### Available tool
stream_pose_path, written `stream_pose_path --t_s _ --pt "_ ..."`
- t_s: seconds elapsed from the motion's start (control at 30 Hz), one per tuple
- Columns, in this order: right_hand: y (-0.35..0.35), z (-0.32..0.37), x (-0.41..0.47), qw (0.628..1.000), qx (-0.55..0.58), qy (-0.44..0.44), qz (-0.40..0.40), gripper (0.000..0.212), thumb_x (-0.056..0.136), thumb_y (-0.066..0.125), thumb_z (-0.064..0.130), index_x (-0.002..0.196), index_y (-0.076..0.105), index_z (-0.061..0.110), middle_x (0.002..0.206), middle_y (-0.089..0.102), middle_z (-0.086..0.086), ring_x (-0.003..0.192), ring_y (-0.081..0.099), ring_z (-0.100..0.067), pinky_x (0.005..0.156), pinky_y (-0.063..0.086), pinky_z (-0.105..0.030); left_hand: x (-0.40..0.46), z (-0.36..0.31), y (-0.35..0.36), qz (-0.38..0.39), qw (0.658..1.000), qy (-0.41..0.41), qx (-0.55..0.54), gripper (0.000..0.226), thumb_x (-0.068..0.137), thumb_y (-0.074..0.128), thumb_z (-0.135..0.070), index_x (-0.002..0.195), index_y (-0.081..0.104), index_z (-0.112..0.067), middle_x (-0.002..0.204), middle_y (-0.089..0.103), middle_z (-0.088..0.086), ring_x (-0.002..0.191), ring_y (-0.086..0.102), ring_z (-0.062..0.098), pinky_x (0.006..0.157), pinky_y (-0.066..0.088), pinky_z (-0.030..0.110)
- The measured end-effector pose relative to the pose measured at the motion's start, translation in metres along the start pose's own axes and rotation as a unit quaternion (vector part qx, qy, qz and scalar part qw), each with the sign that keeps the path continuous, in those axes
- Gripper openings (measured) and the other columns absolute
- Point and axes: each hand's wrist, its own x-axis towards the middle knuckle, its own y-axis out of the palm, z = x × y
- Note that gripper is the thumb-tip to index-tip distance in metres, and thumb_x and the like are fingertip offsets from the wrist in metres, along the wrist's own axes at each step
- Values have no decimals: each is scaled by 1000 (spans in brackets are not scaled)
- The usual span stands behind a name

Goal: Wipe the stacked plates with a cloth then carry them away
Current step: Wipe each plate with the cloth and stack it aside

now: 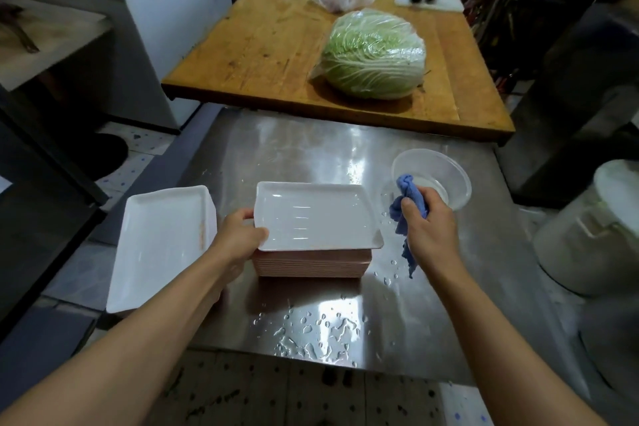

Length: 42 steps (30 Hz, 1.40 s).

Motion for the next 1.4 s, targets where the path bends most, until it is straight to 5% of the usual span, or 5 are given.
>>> stream_pose_path --t_s 0.2,0.47,0.63,0.83,1.4 --pt "-30 -2 16 999 7 9 -45 13 93 47 18 97 58 24 78 64 1 54 57 -10 35 40 -17 -8 -46 35 31 996 27 -76 44 80 42 22 114 44 -6 98 55 11 78 58 25 50 58 31" --pt "-72 -7 44 996 39 -1 -77 19 93 47 16 94 59 30 76 64 1 58 60 -7 41 48 -20 11 -108 121 44 996 77 -19 48 80 47 18 111 34 -15 106 44 2 81 51 16 41 52 27" --pt "-89 -17 58 995 28 5 -95 17 94 47 16 100 57 28 79 63 4 64 59 -6 48 46 -11 22 -116 169 16 981 179 75 47 80 50 11 106 29 -22 106 46 1 88 50 16 39 50 26" --pt "-103 -23 58 994 29 3 -108 14 94 48 16 95 57 27 73 60 10 54 54 10 37 37 -8 20 -118 190 -36 915 309 257 43 77 46 6 101 25 -23 95 48 5 92 53 35 69 56 51" --pt "-110 -22 58 994 35 12 -108 13 94 48 14 98 58 22 73 58 12 56 53 13 44 38 -5 5 -124 205 -53 861 406 303 38 79 50 -1 102 27 -22 85 53 1 69 52 24 54 50 36"
